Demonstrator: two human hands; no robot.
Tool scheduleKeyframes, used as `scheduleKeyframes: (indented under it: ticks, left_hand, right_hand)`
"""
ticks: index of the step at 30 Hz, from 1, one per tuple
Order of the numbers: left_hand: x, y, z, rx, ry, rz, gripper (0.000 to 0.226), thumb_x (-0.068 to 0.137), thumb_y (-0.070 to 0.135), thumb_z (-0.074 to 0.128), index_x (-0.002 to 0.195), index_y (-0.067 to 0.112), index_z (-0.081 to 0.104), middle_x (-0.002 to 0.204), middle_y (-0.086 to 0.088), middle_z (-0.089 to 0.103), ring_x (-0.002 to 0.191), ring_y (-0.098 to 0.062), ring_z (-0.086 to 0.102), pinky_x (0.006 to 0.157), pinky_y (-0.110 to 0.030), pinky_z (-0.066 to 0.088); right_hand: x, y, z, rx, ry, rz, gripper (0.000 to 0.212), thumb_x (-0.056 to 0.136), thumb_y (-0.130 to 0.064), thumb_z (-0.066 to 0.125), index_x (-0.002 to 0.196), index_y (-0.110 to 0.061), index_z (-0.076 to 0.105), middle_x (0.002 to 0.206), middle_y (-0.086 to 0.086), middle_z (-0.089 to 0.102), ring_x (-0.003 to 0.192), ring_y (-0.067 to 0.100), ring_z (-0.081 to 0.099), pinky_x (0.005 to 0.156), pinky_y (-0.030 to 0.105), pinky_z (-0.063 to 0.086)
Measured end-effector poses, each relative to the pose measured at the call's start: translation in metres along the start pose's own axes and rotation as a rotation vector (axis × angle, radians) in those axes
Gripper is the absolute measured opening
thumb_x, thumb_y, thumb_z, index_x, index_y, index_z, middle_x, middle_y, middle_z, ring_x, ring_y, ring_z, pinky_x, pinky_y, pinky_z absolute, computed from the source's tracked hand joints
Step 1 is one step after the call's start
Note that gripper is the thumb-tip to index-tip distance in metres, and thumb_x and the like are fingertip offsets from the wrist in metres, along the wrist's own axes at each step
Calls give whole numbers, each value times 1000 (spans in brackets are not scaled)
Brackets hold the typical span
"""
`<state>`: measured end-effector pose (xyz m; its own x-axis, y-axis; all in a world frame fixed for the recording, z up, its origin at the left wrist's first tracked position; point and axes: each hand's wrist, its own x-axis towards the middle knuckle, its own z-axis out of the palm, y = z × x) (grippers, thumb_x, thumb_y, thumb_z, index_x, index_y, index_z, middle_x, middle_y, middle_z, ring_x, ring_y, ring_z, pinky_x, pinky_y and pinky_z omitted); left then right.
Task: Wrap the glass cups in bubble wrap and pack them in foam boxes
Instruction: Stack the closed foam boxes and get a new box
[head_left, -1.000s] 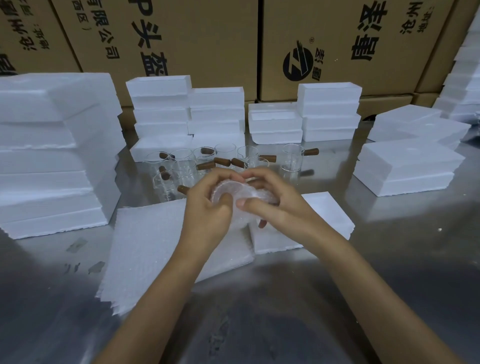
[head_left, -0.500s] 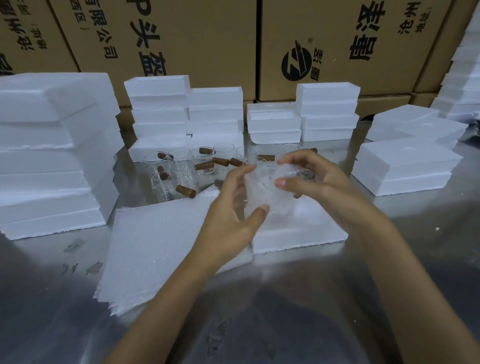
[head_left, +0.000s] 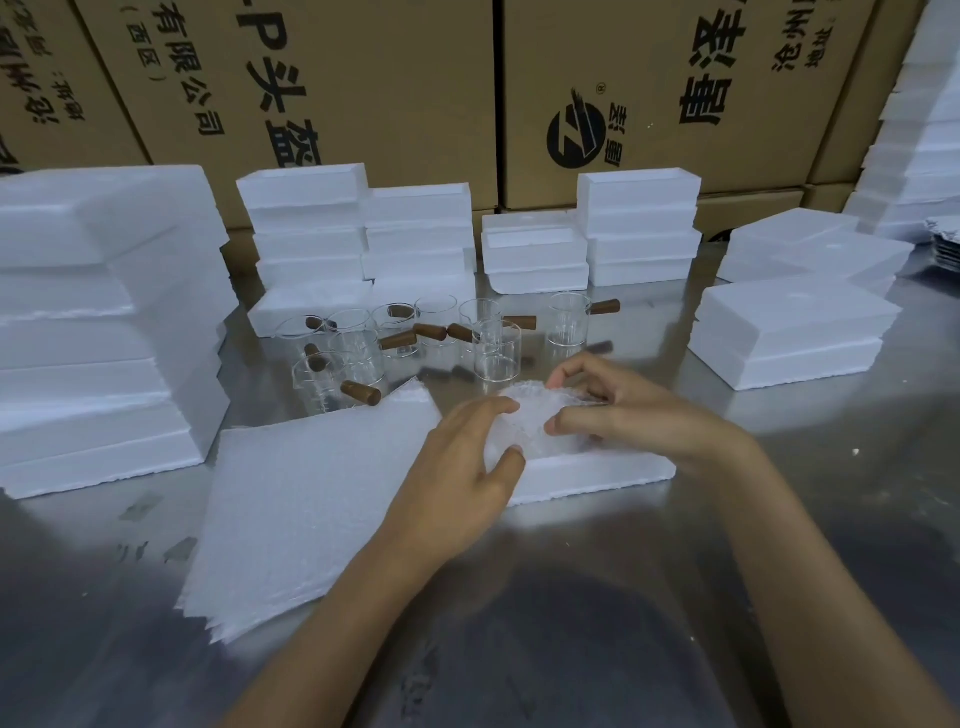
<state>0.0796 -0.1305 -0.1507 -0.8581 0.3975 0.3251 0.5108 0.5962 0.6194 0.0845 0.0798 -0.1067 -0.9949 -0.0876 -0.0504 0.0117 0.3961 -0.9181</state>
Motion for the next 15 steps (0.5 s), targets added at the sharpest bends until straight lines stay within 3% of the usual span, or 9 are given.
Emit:
scheduleKeyframes:
  ticks: [4, 6, 9, 12, 15]
  left_hand:
    - [4, -2, -1, -47, 38, -33, 37, 100, 27, 51, 135, 39, 46, 141, 21, 45, 116, 11, 35, 101, -15, 28]
    - [6, -2, -5, -85, 68, -50, 36, 100, 24, 52, 131, 42, 46, 135, 31, 44, 115, 11, 40, 100, -15, 31]
    - [16, -3, -20, -169, 218, -38, 33, 100, 16, 53, 119, 43, 53, 112, 50, 51, 106, 25, 47, 89, 0, 34]
    - [46, -6, -40, -230, 362, -70, 32, 98, 8, 52, 110, 37, 59, 113, 28, 62, 109, 10, 55, 79, -1, 39]
    - [95, -13, -53, -129, 333, -125, 24, 97, 12, 51, 117, 24, 58, 121, 10, 60, 109, -7, 57, 83, -12, 42]
  right_hand:
    - [6, 1, 12, -43, 97, -51, 36, 73, -35, 84, 101, -36, 61, 107, -10, 62, 90, 2, 60, 66, 10, 46]
    - [10, 4, 20, -127, 134, -98, 35, 76, -38, 82, 103, -36, 60, 108, -16, 59, 99, -1, 55, 71, 11, 42]
    - [14, 8, 23, -163, 359, -248, 19, 80, -44, 74, 93, -34, 65, 98, -23, 61, 98, -4, 53, 76, 9, 38]
    - [19, 21, 8, -76, 730, -320, 21, 84, -47, 56, 89, -30, 66, 94, -23, 62, 100, 4, 53, 86, 24, 42]
    - [27, 43, -7, 111, 892, -190, 22, 87, -43, 52, 86, -26, 66, 91, -11, 67, 94, 10, 59, 84, 32, 48]
